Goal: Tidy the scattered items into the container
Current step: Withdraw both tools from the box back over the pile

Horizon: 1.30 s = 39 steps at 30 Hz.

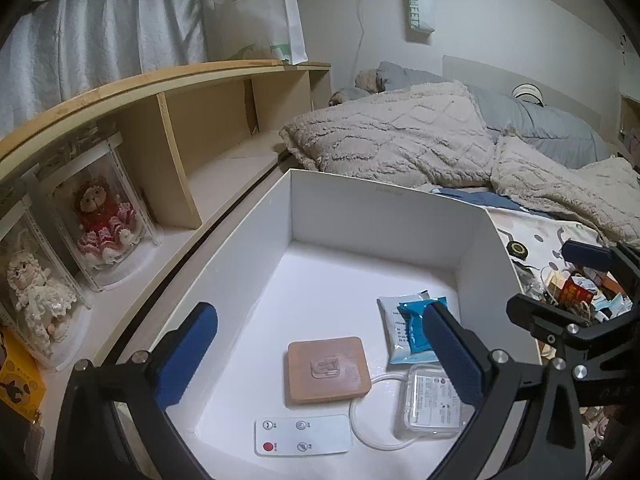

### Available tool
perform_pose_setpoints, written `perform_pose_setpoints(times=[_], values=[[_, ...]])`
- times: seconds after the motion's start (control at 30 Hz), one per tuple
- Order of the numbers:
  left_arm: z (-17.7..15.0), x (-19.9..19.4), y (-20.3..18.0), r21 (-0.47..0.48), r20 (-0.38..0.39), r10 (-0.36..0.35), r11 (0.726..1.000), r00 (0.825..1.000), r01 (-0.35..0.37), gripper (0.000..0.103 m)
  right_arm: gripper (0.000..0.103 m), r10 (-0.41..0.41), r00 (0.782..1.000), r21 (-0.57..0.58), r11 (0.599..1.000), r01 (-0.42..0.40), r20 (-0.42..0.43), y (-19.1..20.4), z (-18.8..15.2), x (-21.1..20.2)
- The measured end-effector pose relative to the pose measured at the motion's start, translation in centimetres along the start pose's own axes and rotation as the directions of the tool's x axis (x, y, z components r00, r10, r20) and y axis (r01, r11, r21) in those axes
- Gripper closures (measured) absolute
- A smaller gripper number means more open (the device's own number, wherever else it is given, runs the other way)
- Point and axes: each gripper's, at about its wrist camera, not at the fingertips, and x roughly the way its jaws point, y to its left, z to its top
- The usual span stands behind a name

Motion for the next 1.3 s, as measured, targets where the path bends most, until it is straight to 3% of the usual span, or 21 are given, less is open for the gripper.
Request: perform_pose_setpoints(times=[0.33,0.7,1.0,1.3], values=[[0.1,-1.7,-1.6,0.024,0.057,0.009,1.0,0.998,-0.01,0.0,0.0,-0.043,0.998,0.033,0.999,0.041,0.037,-1.6,-0.8,-1.6],[0.2,-4.2,-5.1,0.031,0.131,-0.064,0.998,0.989,0.06,0.0,0.0,-0.107,0.987,0.082,0.992,0.098,0.122,-6.0,-2.3,-7.6],[0.0,-5.6,-9.1,0.081,0.166,-0.118,0.991,0.979,0.106,0.0,0.0,-0.228,0.966,0.126,0.969,0.213,0.122,-11.3,-6.1,-12.3],[-0.8,-6.6,-12.3,0.088,0.189,-0.167,0.984,0.968,0.153,0.0,0.0,-0.341,0.932,0.144,0.935,0.324,0.121,-15.1,-10.7,-16.5]])
